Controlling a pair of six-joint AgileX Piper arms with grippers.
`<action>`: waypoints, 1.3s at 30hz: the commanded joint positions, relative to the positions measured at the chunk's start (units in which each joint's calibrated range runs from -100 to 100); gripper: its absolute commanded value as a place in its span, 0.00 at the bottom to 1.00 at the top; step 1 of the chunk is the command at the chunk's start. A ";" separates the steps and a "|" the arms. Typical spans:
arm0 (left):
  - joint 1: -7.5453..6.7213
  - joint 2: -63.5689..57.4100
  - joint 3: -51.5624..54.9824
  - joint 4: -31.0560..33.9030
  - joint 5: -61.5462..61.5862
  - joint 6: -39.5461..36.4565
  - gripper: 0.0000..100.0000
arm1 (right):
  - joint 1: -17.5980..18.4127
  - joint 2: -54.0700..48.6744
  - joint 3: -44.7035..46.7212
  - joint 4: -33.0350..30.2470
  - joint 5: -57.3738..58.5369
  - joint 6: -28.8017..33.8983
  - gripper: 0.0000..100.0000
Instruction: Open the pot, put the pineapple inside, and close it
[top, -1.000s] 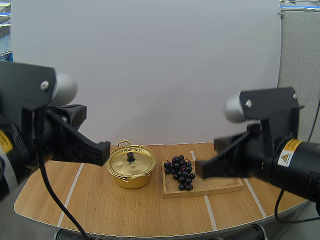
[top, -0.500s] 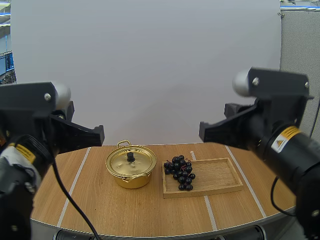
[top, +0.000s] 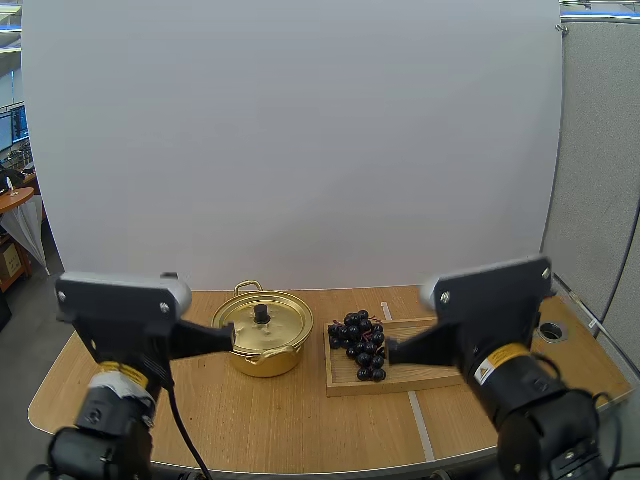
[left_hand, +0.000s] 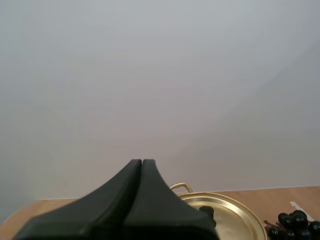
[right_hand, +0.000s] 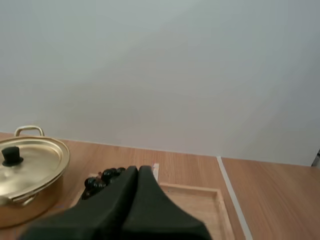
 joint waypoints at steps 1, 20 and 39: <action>0.04 -0.22 5.12 0.33 -5.69 -0.58 0.00 | -0.19 -0.47 3.89 -0.50 -2.05 -0.28 0.00; 0.04 -0.22 5.21 0.22 21.77 -2.85 0.00 | -0.19 -0.47 8.56 -0.66 5.33 -0.28 0.00; 0.04 -3.16 5.21 0.22 21.09 -2.55 0.00 | -0.19 -1.58 8.56 -1.24 5.33 -0.28 0.00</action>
